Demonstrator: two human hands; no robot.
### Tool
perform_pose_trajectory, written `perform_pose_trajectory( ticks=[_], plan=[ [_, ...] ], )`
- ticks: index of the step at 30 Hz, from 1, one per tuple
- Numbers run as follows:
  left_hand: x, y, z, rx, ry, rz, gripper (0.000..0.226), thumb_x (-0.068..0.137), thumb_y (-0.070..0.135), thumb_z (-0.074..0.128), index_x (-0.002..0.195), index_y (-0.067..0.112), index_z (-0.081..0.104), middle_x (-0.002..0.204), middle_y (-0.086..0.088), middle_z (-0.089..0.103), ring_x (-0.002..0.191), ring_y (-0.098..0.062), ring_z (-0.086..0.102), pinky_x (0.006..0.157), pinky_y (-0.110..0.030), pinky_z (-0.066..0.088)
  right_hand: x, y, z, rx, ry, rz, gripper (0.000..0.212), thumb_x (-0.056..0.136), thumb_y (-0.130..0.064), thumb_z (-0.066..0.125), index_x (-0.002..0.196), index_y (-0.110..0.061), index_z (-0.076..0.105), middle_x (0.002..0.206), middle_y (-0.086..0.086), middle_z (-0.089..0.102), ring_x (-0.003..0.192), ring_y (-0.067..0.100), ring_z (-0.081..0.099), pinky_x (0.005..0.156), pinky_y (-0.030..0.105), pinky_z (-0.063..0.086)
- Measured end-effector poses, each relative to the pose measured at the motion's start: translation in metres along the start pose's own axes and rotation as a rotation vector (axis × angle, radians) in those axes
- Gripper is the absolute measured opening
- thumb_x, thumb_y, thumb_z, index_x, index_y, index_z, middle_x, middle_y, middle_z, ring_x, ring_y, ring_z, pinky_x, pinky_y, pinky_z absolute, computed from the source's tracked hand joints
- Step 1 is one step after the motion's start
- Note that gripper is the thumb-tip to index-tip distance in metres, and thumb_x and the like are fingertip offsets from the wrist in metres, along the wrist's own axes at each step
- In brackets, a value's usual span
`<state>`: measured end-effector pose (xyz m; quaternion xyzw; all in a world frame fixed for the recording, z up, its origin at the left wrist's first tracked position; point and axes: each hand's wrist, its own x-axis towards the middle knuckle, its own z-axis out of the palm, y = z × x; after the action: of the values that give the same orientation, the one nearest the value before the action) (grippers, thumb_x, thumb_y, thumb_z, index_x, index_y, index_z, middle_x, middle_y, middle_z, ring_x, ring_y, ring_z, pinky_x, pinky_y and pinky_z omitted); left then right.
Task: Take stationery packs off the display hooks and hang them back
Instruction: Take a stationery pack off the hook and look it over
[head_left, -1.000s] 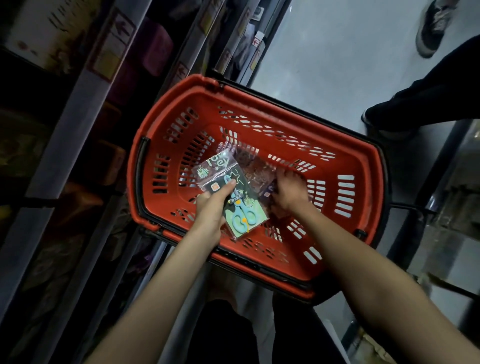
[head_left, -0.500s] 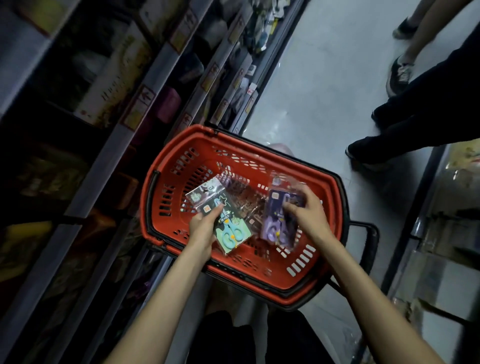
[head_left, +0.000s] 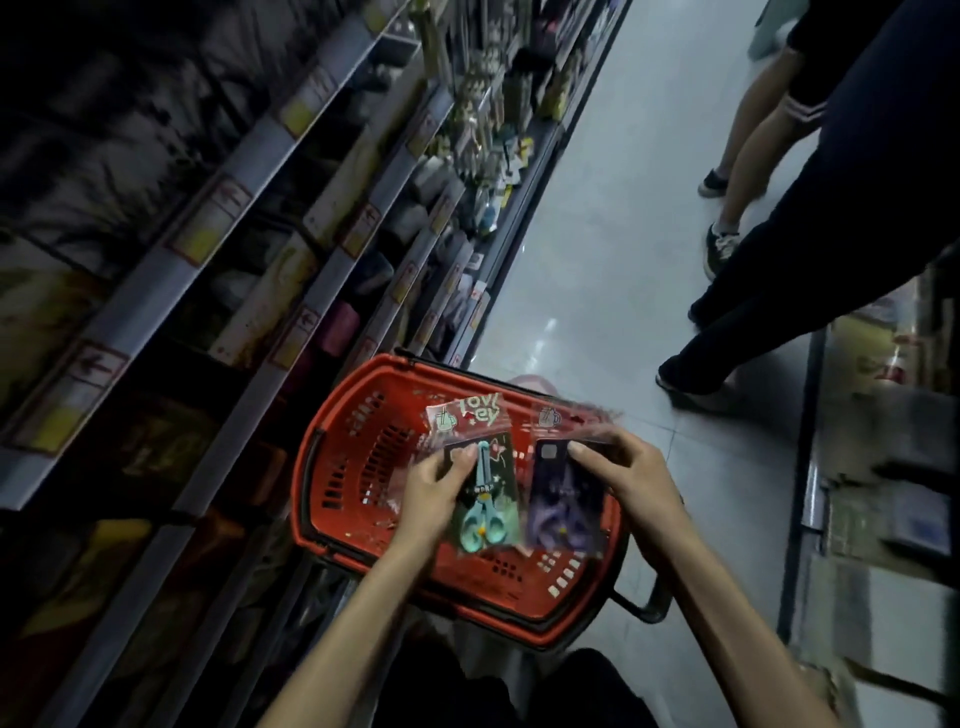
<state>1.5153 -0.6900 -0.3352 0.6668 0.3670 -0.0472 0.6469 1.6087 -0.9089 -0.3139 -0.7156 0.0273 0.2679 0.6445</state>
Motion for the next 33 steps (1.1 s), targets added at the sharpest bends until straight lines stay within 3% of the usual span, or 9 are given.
perform_pose_trajectory(
  ticks=[2, 5, 12, 17, 21, 23, 27, 30, 33],
  plan=[
    [-0.007, 0.015, 0.003, 0.026, -0.035, 0.084, 0.018, 0.100, 0.026, 0.066, 0.106, 0.011, 0.075, 0.097, 0.001, 0.080, 0.092, -0.013, 0.075, 0.078, -0.022, 0.057, -0.011, -0.016, -0.002, 0.045, 0.023, -0.035, 0.018, 0.089, -0.018, 0.079, 0.105, -0.014, 0.073, 0.104, 0.006, 0.079, 0.097, 0.025, 0.076, 0.084, 0.037, 0.059],
    [-0.016, 0.034, 0.008, 0.034, -0.092, 0.157, 0.011, 0.100, 0.022, 0.064, 0.102, 0.015, 0.072, 0.089, 0.005, 0.079, 0.083, -0.006, 0.074, 0.070, -0.016, 0.053, -0.034, -0.038, -0.002, 0.147, 0.087, -0.045, 0.017, 0.089, -0.014, 0.077, 0.103, -0.007, 0.069, 0.098, 0.013, 0.079, 0.087, 0.026, 0.077, 0.073, 0.032, 0.061],
    [-0.040, 0.064, 0.013, -0.058, -0.327, 0.136, 0.022, 0.104, 0.023, 0.057, 0.108, 0.009, 0.072, 0.092, -0.006, 0.080, 0.080, -0.018, 0.077, 0.062, -0.022, 0.056, -0.100, -0.044, 0.016, 0.206, 0.282, -0.094, 0.011, 0.090, -0.011, 0.075, 0.098, -0.003, 0.076, 0.091, 0.009, 0.079, 0.083, 0.018, 0.076, 0.066, 0.023, 0.055],
    [-0.062, 0.070, 0.019, -0.055, -0.508, 0.123, 0.032, 0.102, 0.036, 0.057, 0.114, 0.011, 0.073, 0.105, -0.010, 0.079, 0.097, -0.029, 0.076, 0.077, -0.036, 0.057, -0.151, -0.034, 0.026, 0.280, 0.472, -0.128, 0.014, 0.090, -0.012, 0.075, 0.100, -0.002, 0.072, 0.095, 0.014, 0.078, 0.087, 0.023, 0.075, 0.069, 0.028, 0.057],
    [-0.089, 0.068, 0.026, 0.038, -0.629, 0.206, 0.030, 0.099, 0.039, 0.060, 0.110, 0.016, 0.076, 0.104, -0.011, 0.078, 0.099, -0.031, 0.074, 0.088, -0.052, 0.060, -0.204, -0.018, 0.026, 0.369, 0.686, -0.130, 0.017, 0.092, -0.013, 0.073, 0.104, -0.002, 0.069, 0.098, 0.015, 0.077, 0.090, 0.027, 0.074, 0.072, 0.034, 0.059],
    [-0.104, 0.065, 0.031, 0.104, -0.675, 0.263, 0.027, 0.099, 0.037, 0.061, 0.103, 0.017, 0.077, 0.100, -0.009, 0.078, 0.094, -0.025, 0.075, 0.084, -0.043, 0.061, -0.231, -0.010, 0.024, 0.368, 0.792, -0.137, 0.014, 0.093, -0.014, 0.073, 0.101, -0.004, 0.070, 0.097, 0.016, 0.076, 0.092, 0.032, 0.073, 0.081, 0.045, 0.058],
    [-0.154, 0.054, 0.050, 0.224, -0.836, 0.371, 0.024, 0.101, 0.033, 0.062, 0.090, 0.018, 0.077, 0.088, -0.007, 0.076, 0.082, -0.019, 0.069, 0.073, -0.032, 0.052, -0.304, 0.011, 0.024, 0.301, 1.047, -0.154, 0.005, 0.092, -0.013, 0.075, 0.092, -0.009, 0.072, 0.087, 0.004, 0.076, 0.088, 0.024, 0.074, 0.081, 0.041, 0.058],
    [-0.207, 0.048, 0.068, 0.253, -0.999, 0.419, 0.015, 0.103, 0.021, 0.061, 0.108, 0.016, 0.075, 0.100, 0.001, 0.078, 0.092, -0.010, 0.073, 0.073, -0.020, 0.055, -0.365, 0.027, 0.025, 0.309, 1.265, -0.188, 0.006, 0.091, -0.010, 0.076, 0.094, -0.016, 0.074, 0.090, 0.001, 0.078, 0.087, 0.018, 0.075, 0.081, 0.041, 0.060],
    [-0.269, 0.039, 0.084, 0.263, -1.163, 0.413, 0.018, 0.105, 0.021, 0.056, 0.120, 0.022, 0.067, 0.107, 0.004, 0.077, 0.096, -0.014, 0.075, 0.072, -0.025, 0.060, -0.433, 0.040, 0.028, 0.304, 1.476, -0.269, 0.017, 0.092, -0.005, 0.074, 0.099, -0.020, 0.074, 0.096, -0.003, 0.077, 0.092, 0.015, 0.074, 0.080, 0.034, 0.059]
  ],
)
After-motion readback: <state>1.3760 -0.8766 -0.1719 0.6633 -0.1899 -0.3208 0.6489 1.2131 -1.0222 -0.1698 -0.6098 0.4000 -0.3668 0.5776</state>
